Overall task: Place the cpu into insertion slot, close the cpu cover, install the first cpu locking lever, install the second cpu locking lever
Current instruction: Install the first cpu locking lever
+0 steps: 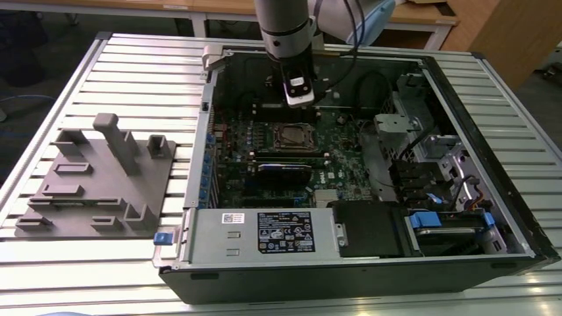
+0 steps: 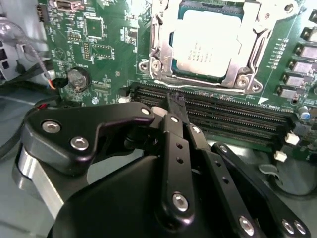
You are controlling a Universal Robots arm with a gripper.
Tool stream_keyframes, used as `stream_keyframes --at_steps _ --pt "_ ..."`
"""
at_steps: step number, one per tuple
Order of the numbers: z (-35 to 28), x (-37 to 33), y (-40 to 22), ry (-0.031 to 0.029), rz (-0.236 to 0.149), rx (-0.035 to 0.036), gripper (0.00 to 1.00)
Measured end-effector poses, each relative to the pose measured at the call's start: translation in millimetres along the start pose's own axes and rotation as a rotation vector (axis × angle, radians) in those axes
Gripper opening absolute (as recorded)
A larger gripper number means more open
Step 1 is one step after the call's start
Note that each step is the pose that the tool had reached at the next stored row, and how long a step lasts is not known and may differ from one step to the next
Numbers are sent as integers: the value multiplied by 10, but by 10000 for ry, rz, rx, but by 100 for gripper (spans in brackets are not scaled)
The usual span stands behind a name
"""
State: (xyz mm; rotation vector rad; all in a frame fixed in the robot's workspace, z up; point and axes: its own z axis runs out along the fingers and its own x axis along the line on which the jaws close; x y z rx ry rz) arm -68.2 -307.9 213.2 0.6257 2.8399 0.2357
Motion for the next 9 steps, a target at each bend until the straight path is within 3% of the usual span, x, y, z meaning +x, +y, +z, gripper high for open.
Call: stream_keyframes --at_steps 6,7,8,9 --pt "-2 0 1 -8 2 14 10" --pt "-2 -1 2 0 10 41 10" --pt "-2 -1 2 47 25 121 10" --pt "-2 -2 2 144 52 237 10"
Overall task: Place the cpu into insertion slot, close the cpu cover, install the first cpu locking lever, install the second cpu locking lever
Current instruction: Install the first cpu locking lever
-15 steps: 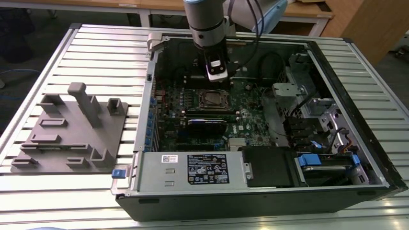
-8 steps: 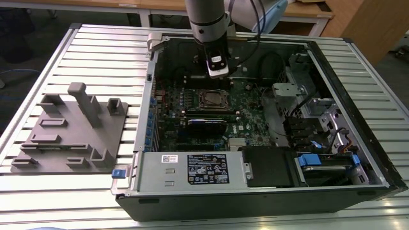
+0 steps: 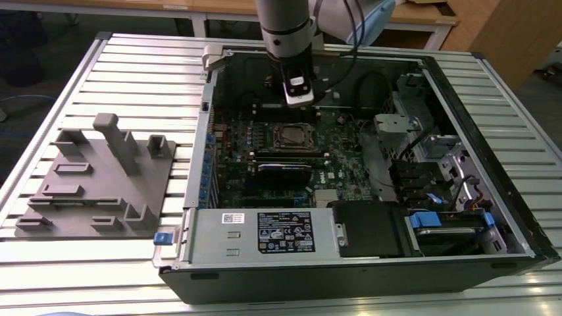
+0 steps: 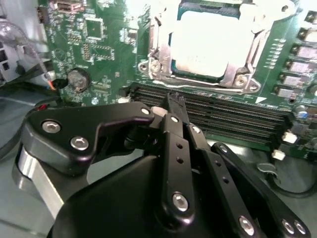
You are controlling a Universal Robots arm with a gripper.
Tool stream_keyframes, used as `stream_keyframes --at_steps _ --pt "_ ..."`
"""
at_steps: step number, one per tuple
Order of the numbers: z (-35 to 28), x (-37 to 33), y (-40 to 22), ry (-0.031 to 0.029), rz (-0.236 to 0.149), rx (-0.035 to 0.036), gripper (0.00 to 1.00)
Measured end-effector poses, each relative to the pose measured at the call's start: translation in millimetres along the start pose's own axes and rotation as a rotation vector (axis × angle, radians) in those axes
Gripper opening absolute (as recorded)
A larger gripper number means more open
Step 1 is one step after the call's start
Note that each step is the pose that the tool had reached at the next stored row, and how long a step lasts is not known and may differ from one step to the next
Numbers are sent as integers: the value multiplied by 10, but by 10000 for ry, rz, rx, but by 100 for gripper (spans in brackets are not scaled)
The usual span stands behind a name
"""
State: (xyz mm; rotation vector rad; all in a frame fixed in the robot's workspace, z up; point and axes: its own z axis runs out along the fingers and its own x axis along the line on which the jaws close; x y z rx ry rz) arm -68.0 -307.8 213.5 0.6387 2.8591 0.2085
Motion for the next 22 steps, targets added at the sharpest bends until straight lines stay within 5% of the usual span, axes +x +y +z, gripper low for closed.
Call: stream_keyframes --at_steps 4,10,11,16,22 --pt "2 -7 -1 521 78 533 10" --pt "3 -19 0 1250 18 1015 10" --pt "3 -19 0 1315 -1 1061 10" --pt "7 -26 4 1324 -55 1054 10" --pt "17 -44 11 1410 -537 1051 10"
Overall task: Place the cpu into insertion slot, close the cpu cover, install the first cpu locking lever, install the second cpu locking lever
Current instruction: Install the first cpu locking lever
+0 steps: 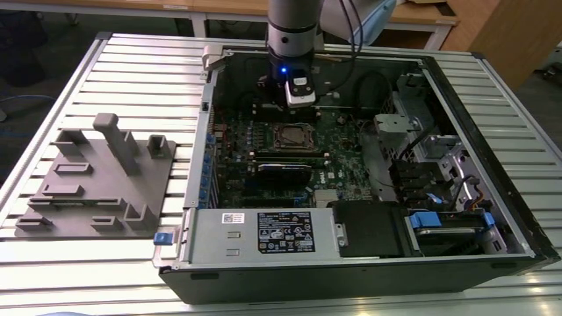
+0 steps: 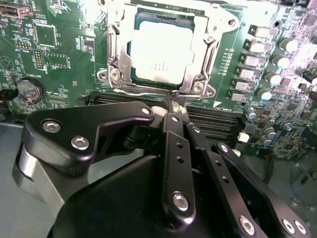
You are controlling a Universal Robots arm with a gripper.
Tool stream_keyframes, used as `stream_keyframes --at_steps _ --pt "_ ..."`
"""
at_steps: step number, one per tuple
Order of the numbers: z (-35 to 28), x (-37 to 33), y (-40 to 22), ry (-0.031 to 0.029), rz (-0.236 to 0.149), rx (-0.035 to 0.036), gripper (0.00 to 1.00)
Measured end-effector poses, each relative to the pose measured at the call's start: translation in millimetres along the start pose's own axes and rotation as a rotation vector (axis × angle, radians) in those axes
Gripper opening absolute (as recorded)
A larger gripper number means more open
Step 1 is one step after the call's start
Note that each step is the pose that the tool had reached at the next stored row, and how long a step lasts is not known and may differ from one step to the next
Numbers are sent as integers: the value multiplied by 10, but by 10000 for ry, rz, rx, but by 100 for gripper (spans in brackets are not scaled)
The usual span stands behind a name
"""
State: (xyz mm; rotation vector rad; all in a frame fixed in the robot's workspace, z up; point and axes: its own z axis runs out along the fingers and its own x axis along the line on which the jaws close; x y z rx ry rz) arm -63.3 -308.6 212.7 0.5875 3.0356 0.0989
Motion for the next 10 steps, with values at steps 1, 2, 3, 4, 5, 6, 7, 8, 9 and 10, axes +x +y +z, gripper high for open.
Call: stream_keyframes --at_steps 1,2,3,4,5,6,7,8,9,10 --pt "1 -3 0 16 -58 39 10" --pt "2 -6 2 31 -104 87 10" --pt "3 -9 1 39 -138 132 10" --pt "2 -12 -3 40 -161 178 10" --pt "0 -14 -10 42 -176 199 10" --pt "0 -19 -21 43 -186 206 10" --pt "0 -25 -34 41 -193 211 10" --pt "-1 -30 -47 41 -200 218 10" --pt "-2 -36 -62 39 -205 221 10" --pt "-3 -43 -79 38 -209 225 10"
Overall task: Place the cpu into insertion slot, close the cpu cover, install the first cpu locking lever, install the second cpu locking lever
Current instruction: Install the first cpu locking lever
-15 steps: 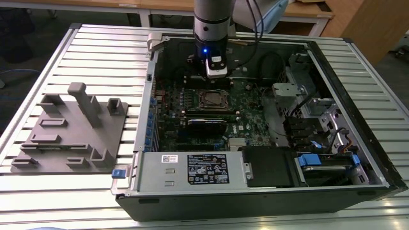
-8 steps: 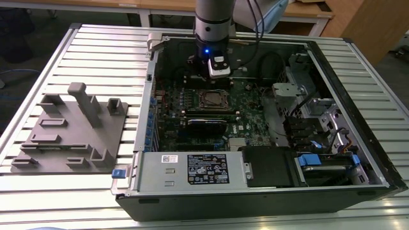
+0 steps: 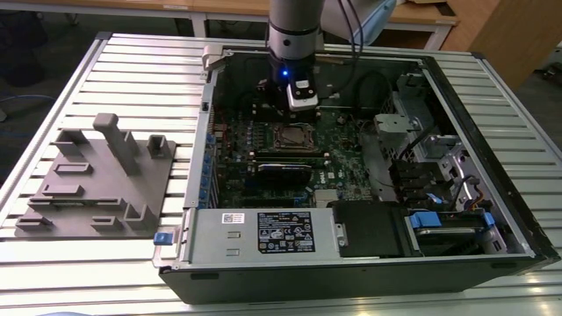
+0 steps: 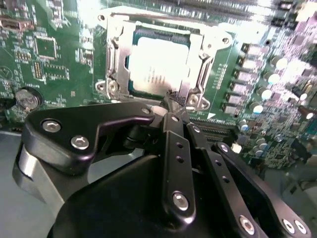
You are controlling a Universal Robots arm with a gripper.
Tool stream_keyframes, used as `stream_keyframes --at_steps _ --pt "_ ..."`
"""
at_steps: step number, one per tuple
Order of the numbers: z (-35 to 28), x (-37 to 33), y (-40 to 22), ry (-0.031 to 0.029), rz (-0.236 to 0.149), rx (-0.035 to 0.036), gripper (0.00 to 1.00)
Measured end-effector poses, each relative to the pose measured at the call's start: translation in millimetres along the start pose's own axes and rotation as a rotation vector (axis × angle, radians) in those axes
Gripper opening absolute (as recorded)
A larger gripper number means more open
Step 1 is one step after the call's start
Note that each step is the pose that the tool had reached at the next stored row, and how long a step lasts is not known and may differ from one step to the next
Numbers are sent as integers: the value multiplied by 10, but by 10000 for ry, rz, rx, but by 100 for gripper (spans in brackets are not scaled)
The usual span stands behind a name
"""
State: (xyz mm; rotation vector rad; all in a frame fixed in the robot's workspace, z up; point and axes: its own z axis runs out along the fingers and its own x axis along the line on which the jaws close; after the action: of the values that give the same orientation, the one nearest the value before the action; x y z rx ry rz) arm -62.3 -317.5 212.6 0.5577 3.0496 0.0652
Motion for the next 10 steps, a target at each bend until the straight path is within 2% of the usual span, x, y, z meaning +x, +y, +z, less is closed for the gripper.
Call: stream_keyframes --at_steps 6,10 --pt "-4 -46 -121 -8 -14 22 10" --pt "-5 -52 -137 -12 -15 34 10"
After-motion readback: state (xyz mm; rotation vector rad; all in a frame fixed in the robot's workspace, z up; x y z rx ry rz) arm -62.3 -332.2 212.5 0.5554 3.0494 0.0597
